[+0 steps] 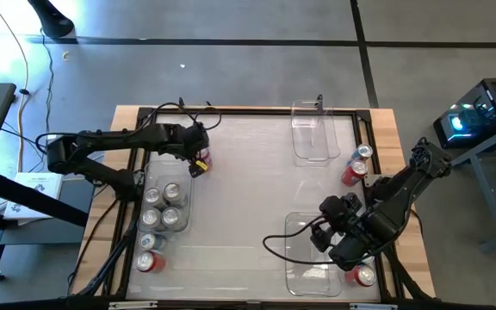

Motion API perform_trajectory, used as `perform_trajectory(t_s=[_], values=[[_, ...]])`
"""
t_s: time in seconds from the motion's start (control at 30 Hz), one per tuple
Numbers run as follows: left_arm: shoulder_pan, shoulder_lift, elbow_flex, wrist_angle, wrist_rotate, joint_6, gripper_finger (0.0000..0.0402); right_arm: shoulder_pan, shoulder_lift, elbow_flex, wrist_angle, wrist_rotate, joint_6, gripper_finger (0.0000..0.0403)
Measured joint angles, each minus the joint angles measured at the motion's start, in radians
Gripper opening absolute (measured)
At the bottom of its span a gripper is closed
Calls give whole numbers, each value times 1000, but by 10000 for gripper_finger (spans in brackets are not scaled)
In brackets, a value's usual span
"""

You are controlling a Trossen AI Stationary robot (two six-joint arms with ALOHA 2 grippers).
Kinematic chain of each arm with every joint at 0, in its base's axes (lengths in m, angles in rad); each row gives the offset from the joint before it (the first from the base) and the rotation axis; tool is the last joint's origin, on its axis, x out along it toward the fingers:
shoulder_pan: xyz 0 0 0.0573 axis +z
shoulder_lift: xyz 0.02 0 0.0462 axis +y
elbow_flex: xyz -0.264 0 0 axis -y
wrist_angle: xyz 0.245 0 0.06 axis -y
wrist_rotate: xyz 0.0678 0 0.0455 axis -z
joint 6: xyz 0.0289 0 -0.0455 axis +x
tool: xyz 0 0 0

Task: Sort soda cans
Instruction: Put the top left red soda can into the top transparent bin

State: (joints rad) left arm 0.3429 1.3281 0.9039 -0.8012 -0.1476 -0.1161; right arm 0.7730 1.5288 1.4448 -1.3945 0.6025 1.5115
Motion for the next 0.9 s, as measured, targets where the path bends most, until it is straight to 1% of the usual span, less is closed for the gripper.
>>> perform_trajectory(t_s=[0.13,0.23,0.3,0.37,0.47,0.53,0.63,0.73,0.9], values=[[-43,0,0,40,28,-33,282,0,0,0,0,1,5,367],[-94,1,-1,98,40,-64,279,-1,0,0,1,43,15,367],[-133,1,-1,171,44,-87,279,-6,0,0,1,83,14,367],[-175,9,-1,264,43,-118,279,-19,0,0,-1,99,14,367],[-237,34,0,406,50,-144,278,-50,0,0,-3,92,15,367],[-275,73,21,469,41,-144,278,-71,0,0,-2,76,5,367],[-323,165,102,472,-5,-131,277,-100,0,0,-2,66,-16,367],[-355,268,203,433,-42,-88,279,-128,0,0,1,40,-46,367],[-378,413,344,355,-47,-18,301,-148,0,0,13,30,-54,367]])
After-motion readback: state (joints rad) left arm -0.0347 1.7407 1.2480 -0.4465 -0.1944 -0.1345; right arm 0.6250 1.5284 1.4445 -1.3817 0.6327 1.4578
